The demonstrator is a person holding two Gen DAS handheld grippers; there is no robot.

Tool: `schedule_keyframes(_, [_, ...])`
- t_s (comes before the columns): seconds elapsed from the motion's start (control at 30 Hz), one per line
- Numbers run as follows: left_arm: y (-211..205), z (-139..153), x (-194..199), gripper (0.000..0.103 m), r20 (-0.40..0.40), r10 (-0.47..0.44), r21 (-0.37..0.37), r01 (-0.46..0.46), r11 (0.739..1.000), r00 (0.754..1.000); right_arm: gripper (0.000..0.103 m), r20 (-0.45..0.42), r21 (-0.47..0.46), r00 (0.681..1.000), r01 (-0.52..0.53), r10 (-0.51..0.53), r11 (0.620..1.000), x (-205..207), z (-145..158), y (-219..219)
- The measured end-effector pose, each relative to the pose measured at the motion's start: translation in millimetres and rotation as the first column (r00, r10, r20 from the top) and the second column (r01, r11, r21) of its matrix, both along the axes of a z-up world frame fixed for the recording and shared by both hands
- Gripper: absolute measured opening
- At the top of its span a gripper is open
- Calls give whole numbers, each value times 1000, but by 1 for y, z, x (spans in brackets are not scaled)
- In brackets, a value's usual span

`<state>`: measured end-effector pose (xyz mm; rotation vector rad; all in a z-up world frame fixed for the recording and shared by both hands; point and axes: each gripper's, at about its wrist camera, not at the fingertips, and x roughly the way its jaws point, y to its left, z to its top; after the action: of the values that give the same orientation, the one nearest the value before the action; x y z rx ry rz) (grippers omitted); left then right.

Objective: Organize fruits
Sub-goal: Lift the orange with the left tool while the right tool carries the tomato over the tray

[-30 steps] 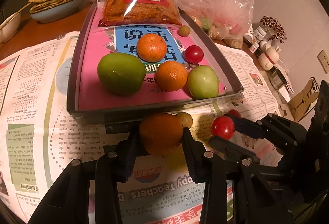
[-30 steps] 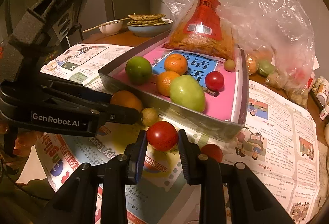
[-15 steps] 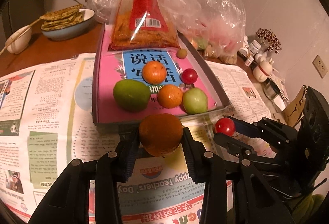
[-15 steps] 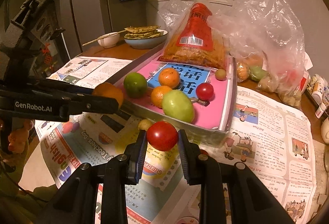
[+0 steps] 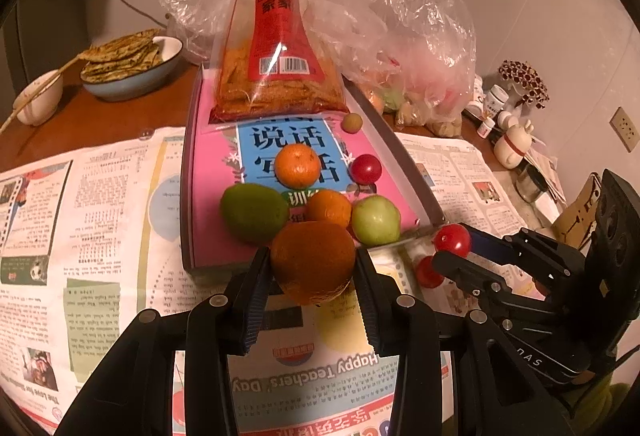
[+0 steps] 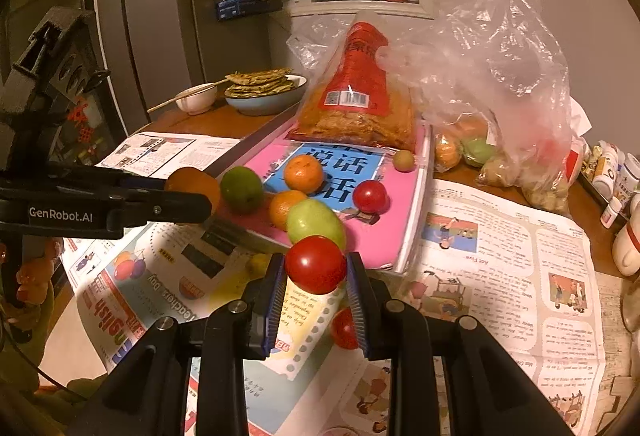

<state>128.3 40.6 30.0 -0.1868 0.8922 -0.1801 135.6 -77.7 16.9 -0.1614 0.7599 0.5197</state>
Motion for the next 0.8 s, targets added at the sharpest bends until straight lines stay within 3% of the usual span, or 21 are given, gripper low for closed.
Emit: schedule_keyframes(0.8, [-9, -10, 29, 42, -16, 1, 28, 0, 1000, 1000, 30, -3, 17, 999, 53, -53, 998, 25, 0, -16])
